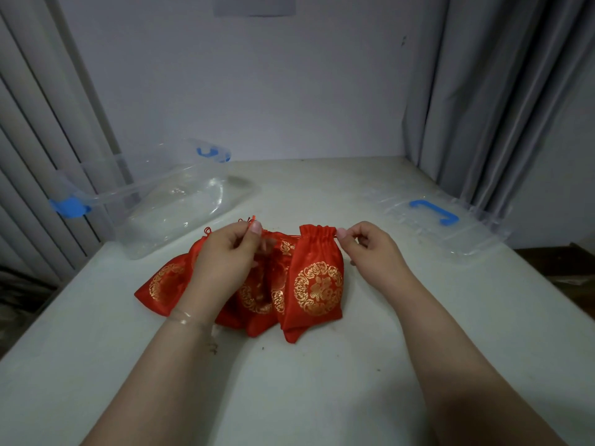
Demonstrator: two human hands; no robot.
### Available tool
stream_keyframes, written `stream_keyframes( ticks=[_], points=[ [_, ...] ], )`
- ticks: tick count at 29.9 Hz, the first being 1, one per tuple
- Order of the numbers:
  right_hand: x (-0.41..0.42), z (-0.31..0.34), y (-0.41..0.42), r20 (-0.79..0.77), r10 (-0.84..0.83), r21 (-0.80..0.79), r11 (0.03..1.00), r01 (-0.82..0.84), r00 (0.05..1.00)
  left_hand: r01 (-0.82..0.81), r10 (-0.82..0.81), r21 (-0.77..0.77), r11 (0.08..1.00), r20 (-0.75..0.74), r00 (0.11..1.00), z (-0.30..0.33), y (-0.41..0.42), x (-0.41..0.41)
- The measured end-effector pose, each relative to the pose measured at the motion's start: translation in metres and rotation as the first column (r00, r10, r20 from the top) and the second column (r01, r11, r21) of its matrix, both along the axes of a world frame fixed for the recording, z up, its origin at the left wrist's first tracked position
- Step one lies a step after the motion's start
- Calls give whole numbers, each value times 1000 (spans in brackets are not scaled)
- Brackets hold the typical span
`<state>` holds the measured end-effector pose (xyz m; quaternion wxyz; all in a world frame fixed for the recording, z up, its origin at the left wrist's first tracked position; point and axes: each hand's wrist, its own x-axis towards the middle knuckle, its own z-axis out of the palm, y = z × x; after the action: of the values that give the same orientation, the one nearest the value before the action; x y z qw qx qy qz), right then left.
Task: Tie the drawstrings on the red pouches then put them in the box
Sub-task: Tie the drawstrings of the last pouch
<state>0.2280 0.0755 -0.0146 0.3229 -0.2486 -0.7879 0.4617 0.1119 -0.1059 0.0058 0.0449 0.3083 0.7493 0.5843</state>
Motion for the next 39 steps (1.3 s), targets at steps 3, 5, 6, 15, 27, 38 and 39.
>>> stream_keyframes(
  ticks=[3, 5, 6, 15, 27, 38, 39],
  points=[
    [0, 0, 4, -19, -46, -171, 984, 42, 999, 329, -384, 281, 902, 174, 907, 8, -5, 6],
    [0, -2, 3, -14, -30, -259, 965, 26, 999, 508, -572, 337, 793, 125, 810, 9, -6, 14],
    [-2, -4, 2, -9, -19, -273, 962, 16, 1000, 575, -637, 349, 740, 92, 765, 8, -6, 18],
    [-9, -17, -9, 51, -7, -90, 996, 12, 999, 398, -395, 4, 918, -102, 913, 2, 7, 27],
    [9, 14, -52, -77, 314, 151, 942, -300, 946, 56, -99, -133, 990, -339, 936, -8, 12, 20],
    [7, 12, -55, -156, 358, 279, 910, -307, 921, 109, -112, -30, 994, -299, 948, -4, 10, 25],
    [6, 13, -52, -214, 319, 253, 931, -264, 923, 129, -129, -19, 991, -284, 950, -3, 10, 26]
  ],
)
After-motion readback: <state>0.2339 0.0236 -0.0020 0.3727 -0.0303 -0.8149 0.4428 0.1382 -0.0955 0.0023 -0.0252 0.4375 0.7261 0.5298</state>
